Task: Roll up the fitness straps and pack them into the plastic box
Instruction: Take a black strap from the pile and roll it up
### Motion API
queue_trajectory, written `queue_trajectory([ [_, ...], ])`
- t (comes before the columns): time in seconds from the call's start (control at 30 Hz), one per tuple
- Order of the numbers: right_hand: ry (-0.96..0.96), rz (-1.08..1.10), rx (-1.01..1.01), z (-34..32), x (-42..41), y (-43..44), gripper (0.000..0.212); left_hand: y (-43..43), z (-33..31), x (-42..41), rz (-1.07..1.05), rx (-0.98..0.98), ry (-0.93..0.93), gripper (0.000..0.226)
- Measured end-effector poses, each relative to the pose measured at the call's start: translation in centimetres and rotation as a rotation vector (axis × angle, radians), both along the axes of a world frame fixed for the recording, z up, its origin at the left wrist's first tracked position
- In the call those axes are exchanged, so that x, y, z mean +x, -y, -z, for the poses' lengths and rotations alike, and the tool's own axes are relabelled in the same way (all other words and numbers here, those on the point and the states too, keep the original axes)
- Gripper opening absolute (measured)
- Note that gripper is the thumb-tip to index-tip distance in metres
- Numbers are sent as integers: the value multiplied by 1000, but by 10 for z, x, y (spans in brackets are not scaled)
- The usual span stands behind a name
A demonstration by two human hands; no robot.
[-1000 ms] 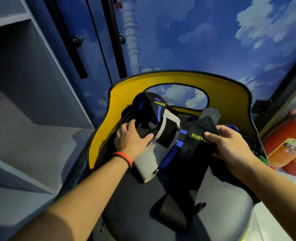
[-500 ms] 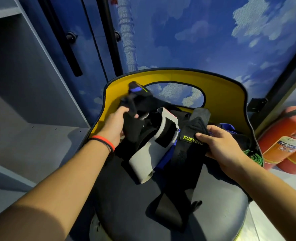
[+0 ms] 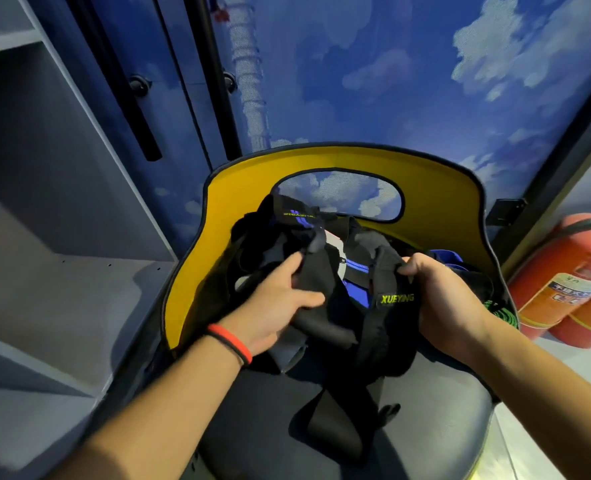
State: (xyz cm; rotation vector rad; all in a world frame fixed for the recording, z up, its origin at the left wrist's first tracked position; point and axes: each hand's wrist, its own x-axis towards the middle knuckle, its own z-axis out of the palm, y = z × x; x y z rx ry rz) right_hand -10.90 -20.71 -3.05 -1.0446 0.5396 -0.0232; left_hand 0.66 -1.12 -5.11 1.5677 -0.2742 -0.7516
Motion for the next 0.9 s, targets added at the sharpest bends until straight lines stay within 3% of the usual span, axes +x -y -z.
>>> queue_trajectory([
  [0.1, -39, -56, 12, 3, -1, 2, 45, 3, 17, -22, 42, 44, 105, 73],
  [0.3, 76, -98, 52, 2, 2, -9, 36, 19, 11, -50, 121, 354, 475, 82],
  [0.4, 68, -215, 41, 1, -1, -14, 30, 20, 2, -63, 287, 449, 541, 57],
  [0.47, 54, -247, 17, 1, -2, -16, 33, 18, -3, -67, 362, 253, 480, 48],
  [0.53, 44, -203, 1, 2, -1, -15, 35, 17, -6, -66, 362, -48, 289, 44],
  [0.6, 58, -127, 45, 3, 2, -13, 38, 18, 0, -53, 118, -244, 122, 36],
  [0.67, 79, -108, 62, 3, 3, -10, 40, 17, 0, -36, -157, -291, 69, 25],
  [0.73, 85, -122, 64, 2, 2, -8, 42, 16, -6, -15, -282, -238, 181, 28],
  [0.8, 96, -133, 89, 3, 1, -5, 44, 15, -13, 11, -296, -59, 503, 41],
  [0.9, 107, -108, 139, 3, 2, -1, 47, 24, -25, 37, 88, 226, 914, 69],
])
